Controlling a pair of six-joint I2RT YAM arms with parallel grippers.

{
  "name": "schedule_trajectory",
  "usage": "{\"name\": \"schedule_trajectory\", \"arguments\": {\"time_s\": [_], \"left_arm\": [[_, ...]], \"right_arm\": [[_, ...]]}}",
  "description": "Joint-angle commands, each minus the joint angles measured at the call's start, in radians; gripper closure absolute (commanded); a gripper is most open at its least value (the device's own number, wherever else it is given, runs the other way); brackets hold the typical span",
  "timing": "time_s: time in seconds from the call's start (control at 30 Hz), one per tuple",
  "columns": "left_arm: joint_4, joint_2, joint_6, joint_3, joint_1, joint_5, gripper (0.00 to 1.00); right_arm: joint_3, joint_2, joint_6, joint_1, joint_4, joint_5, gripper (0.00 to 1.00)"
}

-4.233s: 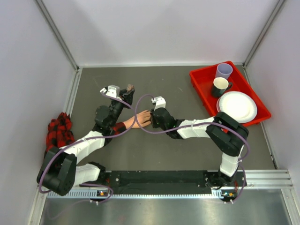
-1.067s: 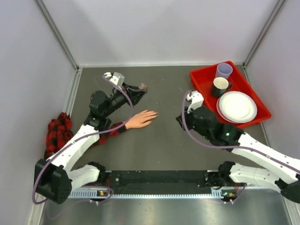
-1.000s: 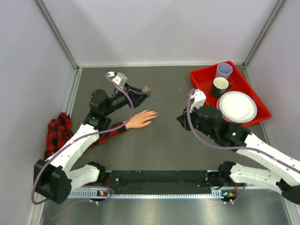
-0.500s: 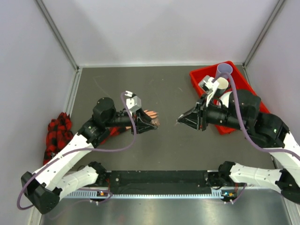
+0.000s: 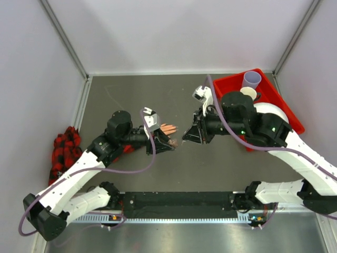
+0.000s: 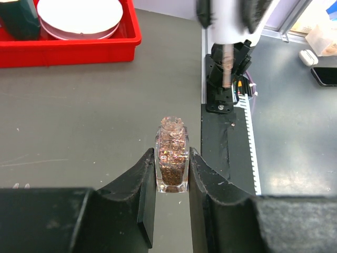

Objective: Paint the nails

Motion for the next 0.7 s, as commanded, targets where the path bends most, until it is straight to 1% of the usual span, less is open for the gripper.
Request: {"name": "schedule_trajectory", "arguments": {"time_s": [0.0,0.1,0.33,0.67], "left_arm": [[0.059,-0.031,0.014,-0.002,-0.003,0.041,1.0],[0.065,-0.037,0.008,-0.009,-0.003,0.043,1.0],[0.077,-0.05,0.011,-0.019,-0.003,0.038,1.0],[0.079,-0.056,0.014,-0.021,-0.003,0.023,1.0]], "right_arm": [[0.005,-0.005,0.049,0.014,0.069,0.047,1.0],[0.014,0.015,0.07,0.013,0.079,0.075,1.0],[0.032,0.061,0.09,0.013,0.097,0.07,1.0],[0.038,0.072,0.092,0.014,0.097,0.095,1.0]]}}
